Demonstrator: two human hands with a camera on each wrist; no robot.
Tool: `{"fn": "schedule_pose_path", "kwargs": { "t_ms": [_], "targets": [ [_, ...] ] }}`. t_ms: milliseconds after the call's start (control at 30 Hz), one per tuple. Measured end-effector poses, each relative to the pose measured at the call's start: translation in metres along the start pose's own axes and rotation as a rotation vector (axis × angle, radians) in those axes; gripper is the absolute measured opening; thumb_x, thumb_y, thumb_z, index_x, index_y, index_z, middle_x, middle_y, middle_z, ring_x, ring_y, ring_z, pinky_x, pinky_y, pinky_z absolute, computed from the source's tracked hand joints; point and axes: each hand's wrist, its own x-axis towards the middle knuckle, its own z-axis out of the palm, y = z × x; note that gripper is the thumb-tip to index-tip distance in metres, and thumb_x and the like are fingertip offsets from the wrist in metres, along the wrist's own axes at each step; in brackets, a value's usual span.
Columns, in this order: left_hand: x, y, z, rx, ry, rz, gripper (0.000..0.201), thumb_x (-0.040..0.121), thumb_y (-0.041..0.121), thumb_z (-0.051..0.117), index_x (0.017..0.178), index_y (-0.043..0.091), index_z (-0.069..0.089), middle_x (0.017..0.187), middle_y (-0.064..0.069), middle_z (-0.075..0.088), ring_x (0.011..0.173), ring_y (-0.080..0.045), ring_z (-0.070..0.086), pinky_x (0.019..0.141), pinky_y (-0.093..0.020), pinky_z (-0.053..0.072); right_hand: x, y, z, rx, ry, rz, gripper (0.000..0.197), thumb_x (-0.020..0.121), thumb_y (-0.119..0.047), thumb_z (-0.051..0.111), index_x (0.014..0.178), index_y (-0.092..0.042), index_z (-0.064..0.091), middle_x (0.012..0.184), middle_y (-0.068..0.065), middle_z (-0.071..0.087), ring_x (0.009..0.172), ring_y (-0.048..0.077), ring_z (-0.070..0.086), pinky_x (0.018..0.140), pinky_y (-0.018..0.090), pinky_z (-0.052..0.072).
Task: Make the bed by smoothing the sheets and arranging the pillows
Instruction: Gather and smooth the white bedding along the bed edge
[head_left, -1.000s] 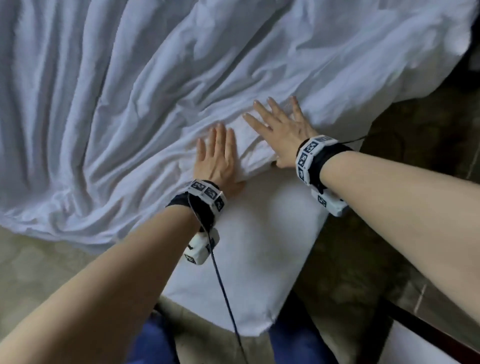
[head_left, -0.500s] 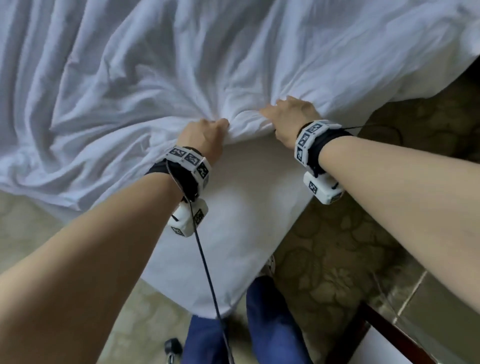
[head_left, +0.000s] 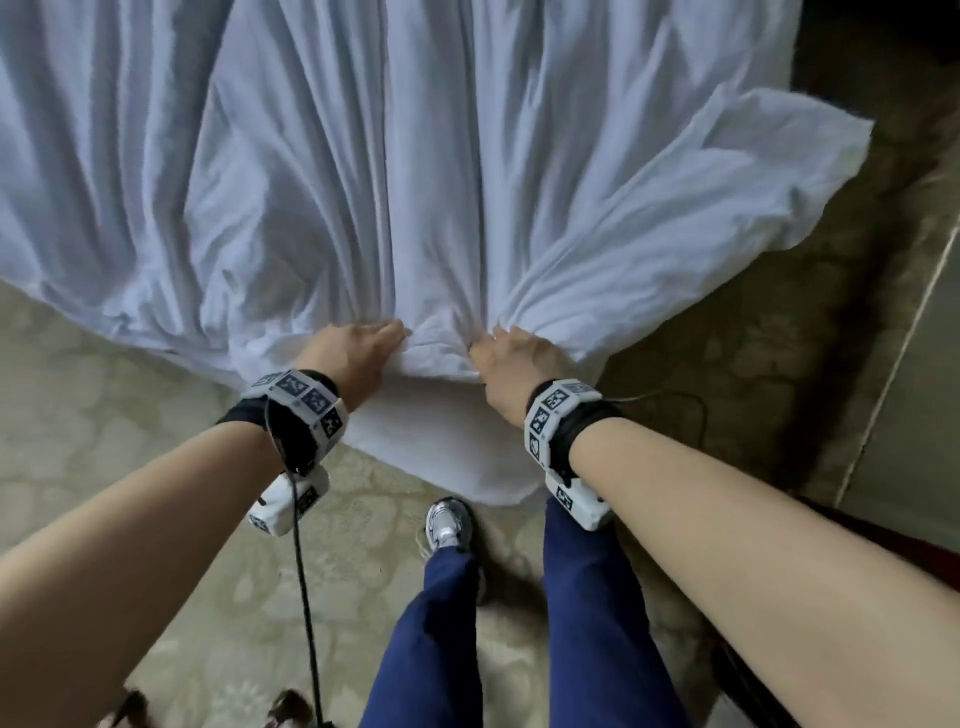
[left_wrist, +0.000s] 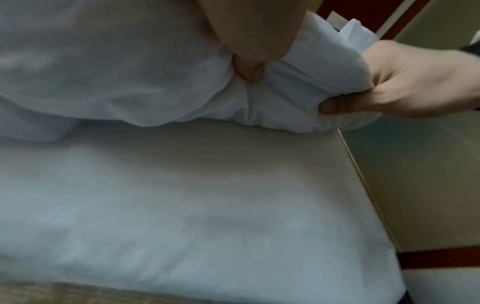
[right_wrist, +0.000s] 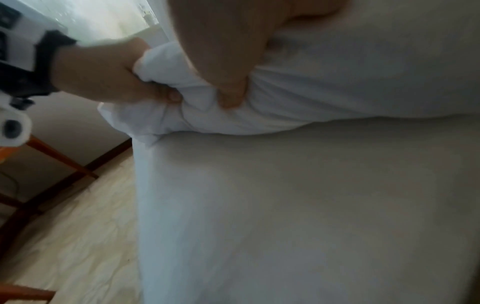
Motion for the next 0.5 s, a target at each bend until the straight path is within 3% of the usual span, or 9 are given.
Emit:
{"fn": "schedule_pose_path", "kwargs": {
  "t_ms": [67,133,200,267,300,400,500],
  "targets": [
    [-0.005,-0.01,0.006,0.003,-0.039,0.02,0.061,0.084,-0.007,0.05,0.141,0.015,0.047,0.142,-0.007,0.053,0.117,-0.034,0.06,0.092,-0.048,0.053,0.001,-0.017,0.009,-0.041,0.002,0.01,0.039,0.091,-0.011,0.045,0.131,-0.012,0.049,0.129,0.008,0.053,0.122,0.025,0.046,0.103,0.035,0.036],
    [-0.007,-0.009,0.015,-0.011,-0.02,0.035,0.063,0.085,-0.006,0.051,0.145,0.01,0.041,0.15,-0.009,0.043,0.13,-0.033,0.049,0.102,-0.047,0.046,0.0,-0.018,0.022,-0.009,0.053,0.017,0.051,0.086,-0.013,0.05,0.137,-0.009,0.044,0.139,0.011,0.047,0.131,0.029,0.038,0.112,0.037,0.026],
    [-0.008,0.0,0.025,0.014,0.023,0.059,0.069,0.083,0.002,0.059,0.148,0.007,0.036,0.154,-0.014,0.036,0.137,-0.032,0.041,0.109,-0.045,0.036,-0.007,-0.004,0.028,-0.001,0.051,0.011,0.078,0.083,-0.017,0.057,0.152,-0.012,0.021,0.159,0.015,0.016,0.147,0.032,0.011,0.12,0.046,0.007],
    [-0.01,0.011,0.032,0.065,0.007,0.06,0.086,0.08,0.023,0.07,0.152,0.01,0.024,0.16,-0.012,0.022,0.145,-0.028,0.027,0.115,-0.049,0.026,-0.015,0.019,0.025,-0.05,0.063,0.015,0.105,0.08,-0.024,0.066,0.155,-0.021,-0.007,0.161,0.012,-0.018,0.148,0.031,-0.015,0.118,0.056,-0.007],
    [-0.009,0.018,0.035,0.076,-0.006,0.07,0.096,0.078,0.032,0.073,0.154,0.012,0.018,0.162,-0.01,0.014,0.148,-0.027,0.02,0.117,-0.051,0.022,-0.015,0.033,0.021,-0.076,0.085,0.032,0.116,0.077,-0.03,0.071,0.153,-0.024,-0.016,0.158,0.012,-0.025,0.146,0.031,-0.021,0.116,0.06,-0.008],
    [0.002,0.043,0.038,0.076,-0.003,0.122,0.112,0.074,0.041,0.076,0.156,0.018,0.003,0.163,-0.005,0.009,0.149,-0.026,0.012,0.119,-0.053,0.013,-0.009,0.078,0.011,-0.155,0.075,0.087,0.138,0.064,-0.059,0.077,0.149,-0.026,-0.026,0.158,0.019,-0.021,0.146,0.036,-0.019,0.109,0.071,-0.005],
    [0.02,0.069,0.041,0.003,-0.049,0.053,0.111,0.076,0.038,0.075,0.155,0.019,-0.001,0.16,-0.002,0.022,0.15,-0.022,0.01,0.121,-0.046,0.008,-0.007,0.105,0.013,-0.195,-0.028,0.096,0.141,0.06,-0.072,0.073,0.149,-0.025,-0.026,0.158,0.022,0.011,0.147,0.04,-0.001,0.108,0.073,-0.002]
  ]
}}
